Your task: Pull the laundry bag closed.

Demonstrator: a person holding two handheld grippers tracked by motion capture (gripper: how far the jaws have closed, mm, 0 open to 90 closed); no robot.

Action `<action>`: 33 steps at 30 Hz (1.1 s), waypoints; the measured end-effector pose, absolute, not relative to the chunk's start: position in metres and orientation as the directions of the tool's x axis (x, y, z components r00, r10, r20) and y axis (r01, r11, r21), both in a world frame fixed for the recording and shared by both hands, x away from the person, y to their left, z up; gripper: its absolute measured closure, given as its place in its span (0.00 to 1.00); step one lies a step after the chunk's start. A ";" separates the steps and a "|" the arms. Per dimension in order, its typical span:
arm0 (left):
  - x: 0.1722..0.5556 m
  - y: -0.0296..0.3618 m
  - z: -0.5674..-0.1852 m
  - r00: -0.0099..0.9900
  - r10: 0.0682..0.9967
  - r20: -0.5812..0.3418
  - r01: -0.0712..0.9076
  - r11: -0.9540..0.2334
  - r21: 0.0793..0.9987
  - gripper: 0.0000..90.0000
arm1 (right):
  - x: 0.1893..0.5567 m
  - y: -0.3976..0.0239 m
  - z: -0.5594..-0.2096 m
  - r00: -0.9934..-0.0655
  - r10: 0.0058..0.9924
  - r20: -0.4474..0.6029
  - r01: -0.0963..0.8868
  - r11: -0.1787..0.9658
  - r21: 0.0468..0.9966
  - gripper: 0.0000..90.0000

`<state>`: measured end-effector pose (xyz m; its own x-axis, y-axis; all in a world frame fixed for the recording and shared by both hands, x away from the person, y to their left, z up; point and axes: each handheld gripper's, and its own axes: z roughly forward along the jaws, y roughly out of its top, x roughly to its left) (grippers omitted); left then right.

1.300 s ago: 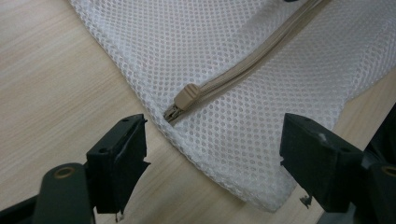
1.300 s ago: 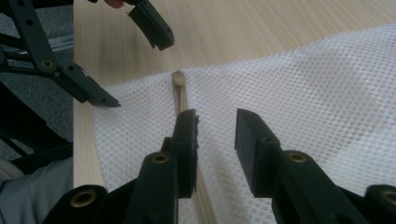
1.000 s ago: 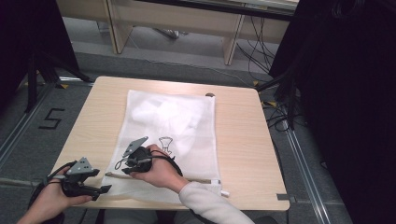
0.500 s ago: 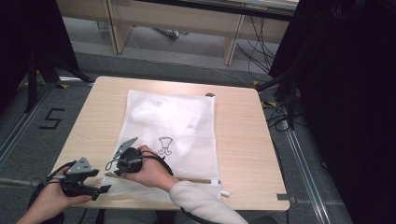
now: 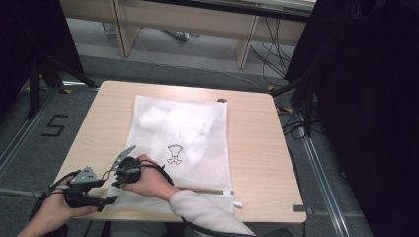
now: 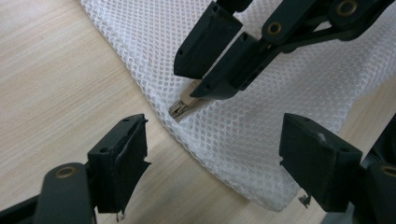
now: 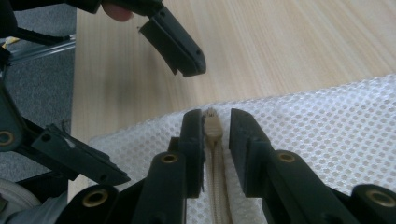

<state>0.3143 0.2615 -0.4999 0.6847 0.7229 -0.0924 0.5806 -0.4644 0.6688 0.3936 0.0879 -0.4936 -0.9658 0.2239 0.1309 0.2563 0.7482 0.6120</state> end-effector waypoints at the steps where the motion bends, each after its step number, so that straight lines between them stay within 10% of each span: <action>1: 0.314 0.262 -0.500 0.685 0.723 -0.092 0.581 -0.464 0.669 0.26 | 0.394 0.088 -0.494 -0.966 0.224 0.131 0.256 0.748 0.612 0.85; 21: 0.316 0.260 -0.502 0.661 0.739 -0.130 0.611 -0.431 0.664 0.28 | 0.392 0.094 -0.496 -0.960 0.232 0.154 0.277 0.749 0.602 0.91; 33: 0.328 0.260 -0.506 0.604 0.762 -0.236 0.695 -0.358 0.624 0.50 | 0.390 0.087 -0.478 -0.976 0.200 0.092 0.213 0.756 0.619 0.91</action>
<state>0.3277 0.2598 -0.5060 0.6036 0.7615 -0.2361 0.6951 -0.3576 0.6237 0.3900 0.0874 -0.4776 -0.9755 0.1995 0.0923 0.2132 0.7557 0.6193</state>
